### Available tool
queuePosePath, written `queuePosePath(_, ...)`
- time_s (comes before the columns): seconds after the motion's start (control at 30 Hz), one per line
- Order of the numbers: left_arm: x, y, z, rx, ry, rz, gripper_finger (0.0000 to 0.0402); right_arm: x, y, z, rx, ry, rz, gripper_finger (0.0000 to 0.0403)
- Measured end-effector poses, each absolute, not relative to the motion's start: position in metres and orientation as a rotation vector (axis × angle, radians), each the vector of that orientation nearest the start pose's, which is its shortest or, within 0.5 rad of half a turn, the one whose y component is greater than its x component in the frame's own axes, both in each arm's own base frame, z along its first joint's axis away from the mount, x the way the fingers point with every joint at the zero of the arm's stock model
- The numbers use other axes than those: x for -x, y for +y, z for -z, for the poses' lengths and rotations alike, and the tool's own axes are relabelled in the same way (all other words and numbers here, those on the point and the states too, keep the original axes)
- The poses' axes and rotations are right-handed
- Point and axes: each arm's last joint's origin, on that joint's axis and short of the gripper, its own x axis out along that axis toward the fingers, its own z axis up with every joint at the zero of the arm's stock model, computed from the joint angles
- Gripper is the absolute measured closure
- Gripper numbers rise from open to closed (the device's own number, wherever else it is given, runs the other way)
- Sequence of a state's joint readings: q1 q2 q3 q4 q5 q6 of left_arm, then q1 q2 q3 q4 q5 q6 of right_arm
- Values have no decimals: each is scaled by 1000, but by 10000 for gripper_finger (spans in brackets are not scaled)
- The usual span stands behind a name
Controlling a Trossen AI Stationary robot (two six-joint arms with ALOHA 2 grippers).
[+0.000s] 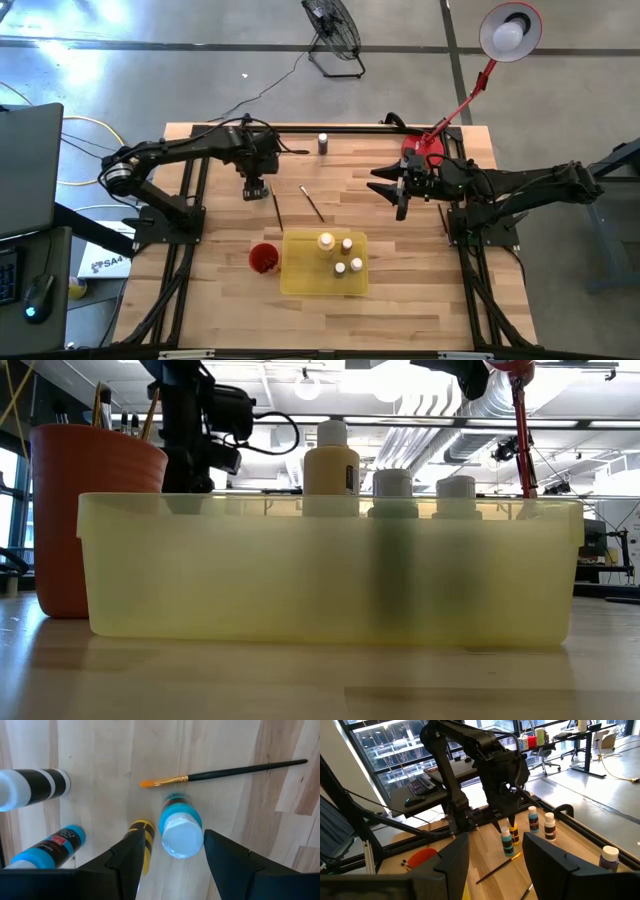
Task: Pick & Place Paint Supplies
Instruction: Put the blue paint bottle into the yellow bin
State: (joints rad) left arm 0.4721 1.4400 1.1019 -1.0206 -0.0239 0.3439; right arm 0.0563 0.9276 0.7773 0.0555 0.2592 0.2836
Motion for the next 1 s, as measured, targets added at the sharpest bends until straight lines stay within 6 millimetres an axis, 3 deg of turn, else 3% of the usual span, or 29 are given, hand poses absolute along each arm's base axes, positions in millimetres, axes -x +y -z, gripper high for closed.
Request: queuePosePath(1.0,-227,116,-238,46,1389,-185,204,-208,4,-328,-267,65,215,229)
